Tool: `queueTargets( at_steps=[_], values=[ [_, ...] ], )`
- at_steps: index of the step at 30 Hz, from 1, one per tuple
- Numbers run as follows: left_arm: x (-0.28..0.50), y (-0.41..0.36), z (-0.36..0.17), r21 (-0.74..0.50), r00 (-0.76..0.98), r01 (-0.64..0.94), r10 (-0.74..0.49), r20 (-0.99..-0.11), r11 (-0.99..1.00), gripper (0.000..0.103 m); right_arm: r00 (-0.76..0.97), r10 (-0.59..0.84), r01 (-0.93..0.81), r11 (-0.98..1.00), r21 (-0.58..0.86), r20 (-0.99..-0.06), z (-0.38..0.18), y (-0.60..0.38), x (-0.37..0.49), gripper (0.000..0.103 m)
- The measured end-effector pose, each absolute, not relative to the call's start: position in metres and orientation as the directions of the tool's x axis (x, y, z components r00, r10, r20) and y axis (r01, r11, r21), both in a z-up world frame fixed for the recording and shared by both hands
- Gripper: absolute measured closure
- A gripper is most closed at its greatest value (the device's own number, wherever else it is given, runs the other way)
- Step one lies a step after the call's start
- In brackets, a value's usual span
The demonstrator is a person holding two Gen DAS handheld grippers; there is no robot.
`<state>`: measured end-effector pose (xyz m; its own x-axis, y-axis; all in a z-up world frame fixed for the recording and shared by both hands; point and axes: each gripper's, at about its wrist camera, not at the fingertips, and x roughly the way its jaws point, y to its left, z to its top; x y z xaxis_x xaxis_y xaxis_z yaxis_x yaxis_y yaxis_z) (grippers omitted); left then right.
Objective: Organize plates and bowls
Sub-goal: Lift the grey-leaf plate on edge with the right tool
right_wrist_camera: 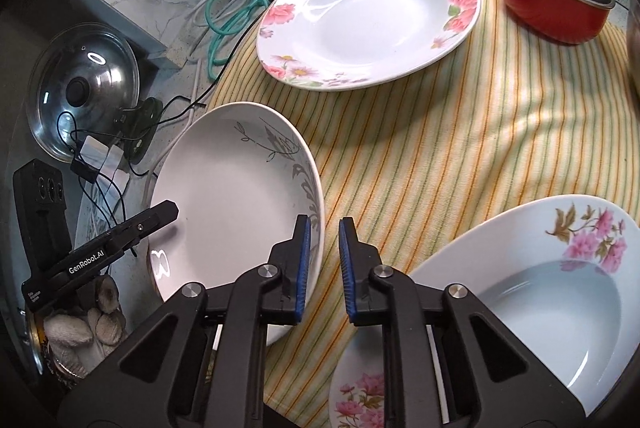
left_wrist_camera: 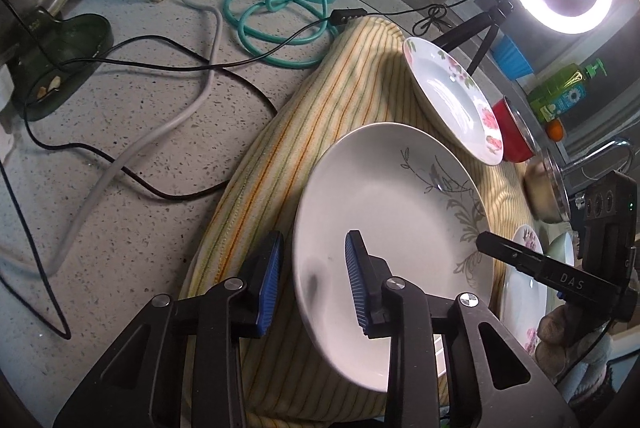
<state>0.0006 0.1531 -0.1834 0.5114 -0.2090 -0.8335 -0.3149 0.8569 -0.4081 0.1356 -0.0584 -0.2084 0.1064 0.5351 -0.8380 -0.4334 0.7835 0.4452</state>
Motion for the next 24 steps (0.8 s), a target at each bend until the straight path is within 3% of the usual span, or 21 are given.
queueTargets(
  at_steps=[24],
  values=[
    [0.003,0.147,-0.172,-0.395,0.531,-0.287,-0.199,-0.824,0.872,0.077,0.106,0.553,-0.410,0.781,0.471,-0.826,-0.203,-0.061,0.132,0.093]
  ],
)
